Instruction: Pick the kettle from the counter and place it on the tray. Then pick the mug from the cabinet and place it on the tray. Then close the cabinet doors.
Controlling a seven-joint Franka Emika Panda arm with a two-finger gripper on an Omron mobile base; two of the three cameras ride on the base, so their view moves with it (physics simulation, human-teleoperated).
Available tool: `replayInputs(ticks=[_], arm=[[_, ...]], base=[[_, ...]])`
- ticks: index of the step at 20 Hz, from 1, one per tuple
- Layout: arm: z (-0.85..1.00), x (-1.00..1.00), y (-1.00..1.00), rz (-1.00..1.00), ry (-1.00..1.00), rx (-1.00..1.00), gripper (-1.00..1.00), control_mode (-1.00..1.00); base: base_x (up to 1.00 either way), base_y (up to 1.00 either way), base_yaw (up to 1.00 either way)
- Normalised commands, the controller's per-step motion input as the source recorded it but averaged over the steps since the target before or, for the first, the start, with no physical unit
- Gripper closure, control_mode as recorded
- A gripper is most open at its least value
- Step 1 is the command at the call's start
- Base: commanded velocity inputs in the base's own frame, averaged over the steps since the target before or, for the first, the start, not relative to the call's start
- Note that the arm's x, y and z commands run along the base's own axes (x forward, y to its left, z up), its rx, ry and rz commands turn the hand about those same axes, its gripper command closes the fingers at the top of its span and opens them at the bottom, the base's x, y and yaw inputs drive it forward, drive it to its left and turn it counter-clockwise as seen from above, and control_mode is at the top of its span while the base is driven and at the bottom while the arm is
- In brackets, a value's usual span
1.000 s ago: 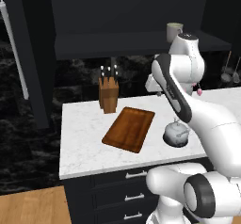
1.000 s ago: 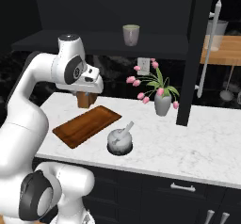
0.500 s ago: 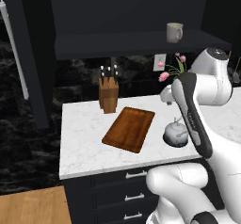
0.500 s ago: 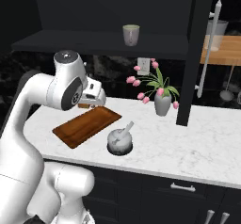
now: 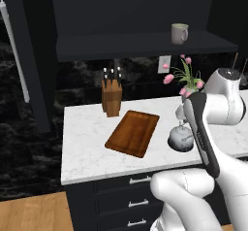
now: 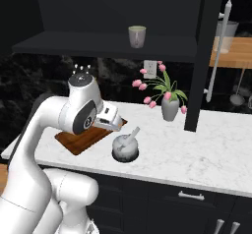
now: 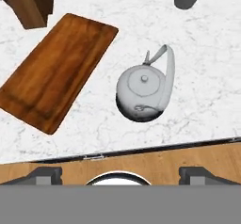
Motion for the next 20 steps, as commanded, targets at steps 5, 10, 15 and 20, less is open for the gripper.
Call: replayInputs(ticks=[5,10,15,20], arm=[[-0.22,0.13,-0.48,-0.16,0.39,0.0,-1.0,-1.0],[-0.35,0.05,-0.44,-0.08,0.07,0.0,-1.0,-1.0],[-0.36,0.05,-0.27,0.0,0.0,0.0,-1.0,-1.0],[-0.3,0.03,-0.16,0.0,0.0,0.03,-1.0,-1.0]], base=[[0.0,0.0,0.0],[0.0,0.0,0.0],[0.0,0.0,0.0],[0.0,0.0,0.0]])
